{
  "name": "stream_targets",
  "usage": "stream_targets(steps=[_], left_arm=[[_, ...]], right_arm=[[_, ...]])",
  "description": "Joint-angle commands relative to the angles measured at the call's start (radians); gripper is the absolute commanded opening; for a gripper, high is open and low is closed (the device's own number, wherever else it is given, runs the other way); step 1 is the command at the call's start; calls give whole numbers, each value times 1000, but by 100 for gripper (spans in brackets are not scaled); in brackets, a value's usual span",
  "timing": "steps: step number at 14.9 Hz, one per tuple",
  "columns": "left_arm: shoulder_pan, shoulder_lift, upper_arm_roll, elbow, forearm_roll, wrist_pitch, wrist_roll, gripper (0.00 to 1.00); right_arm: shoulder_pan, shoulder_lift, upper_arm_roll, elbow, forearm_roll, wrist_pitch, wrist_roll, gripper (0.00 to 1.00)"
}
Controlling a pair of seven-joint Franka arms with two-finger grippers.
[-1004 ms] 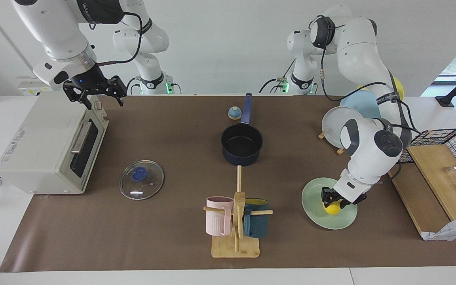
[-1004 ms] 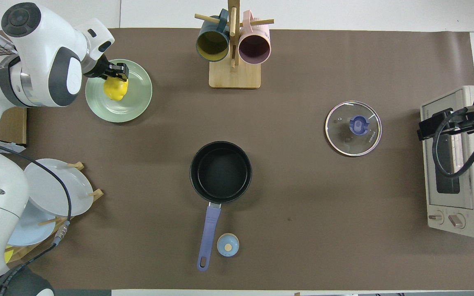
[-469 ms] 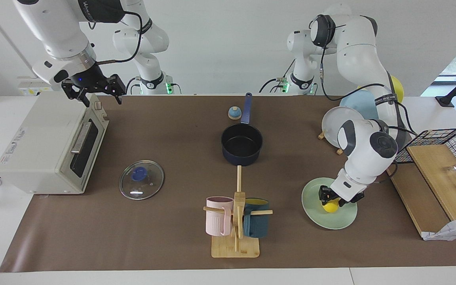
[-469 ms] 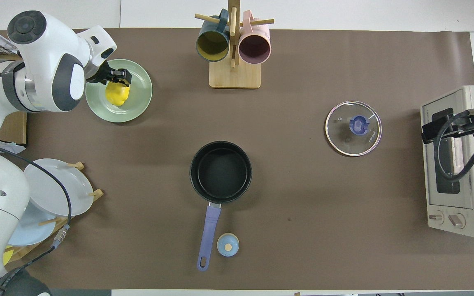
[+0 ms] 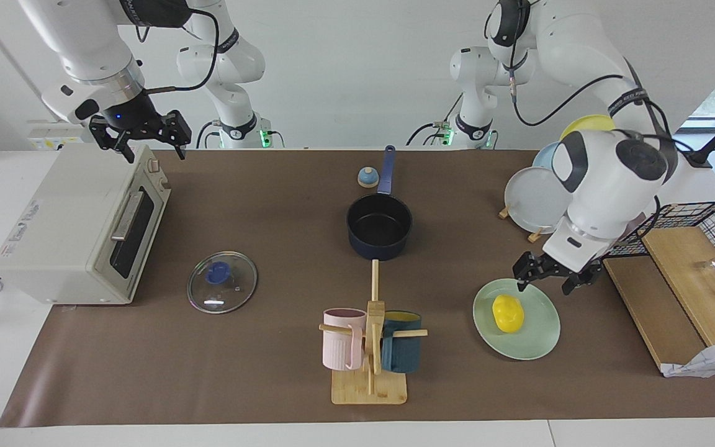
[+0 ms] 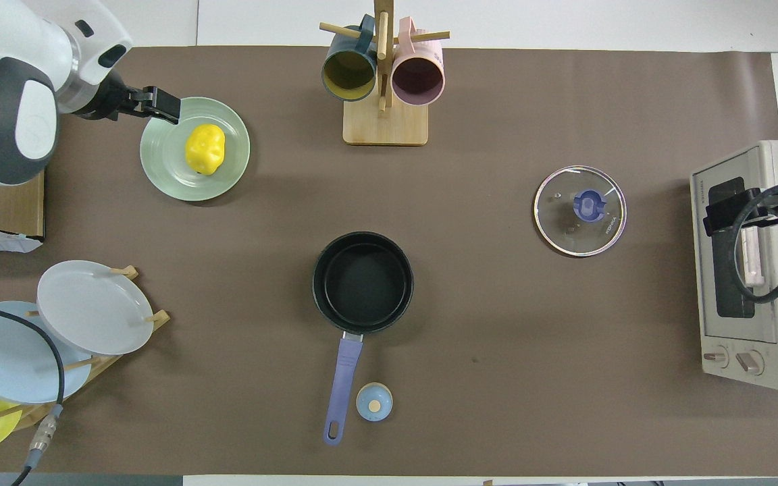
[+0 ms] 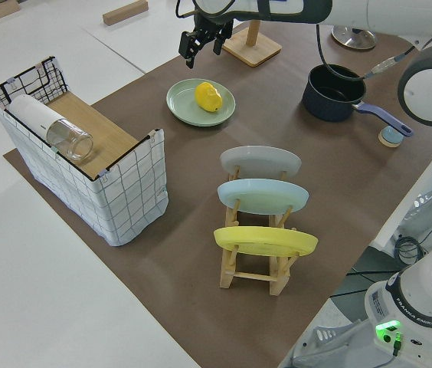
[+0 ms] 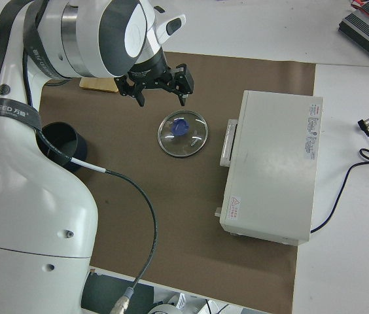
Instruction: Transfer potato from pot to plate
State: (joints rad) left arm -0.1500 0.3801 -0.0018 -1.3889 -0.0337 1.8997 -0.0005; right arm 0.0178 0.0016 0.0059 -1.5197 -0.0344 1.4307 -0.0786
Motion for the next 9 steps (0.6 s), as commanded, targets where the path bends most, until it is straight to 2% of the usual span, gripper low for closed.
stream_targets(steps=[1, 2, 7, 9], left_arm=[[6, -160, 8, -36, 9, -132, -52, 100], [15, -209, 9, -38, 11, -196, -52, 100], [18, -346, 11, -51, 14, -425, -55, 100], [17, -391, 13, -102, 14, -478, -55, 100]], right_arm=[[-12, -14, 9, -16, -4, 4, 5, 100], [-13, -14, 9, -16, -4, 4, 5, 100], [-12, -14, 9, -16, -4, 4, 5, 100], [-13, -14, 9, -17, -4, 4, 7, 100]])
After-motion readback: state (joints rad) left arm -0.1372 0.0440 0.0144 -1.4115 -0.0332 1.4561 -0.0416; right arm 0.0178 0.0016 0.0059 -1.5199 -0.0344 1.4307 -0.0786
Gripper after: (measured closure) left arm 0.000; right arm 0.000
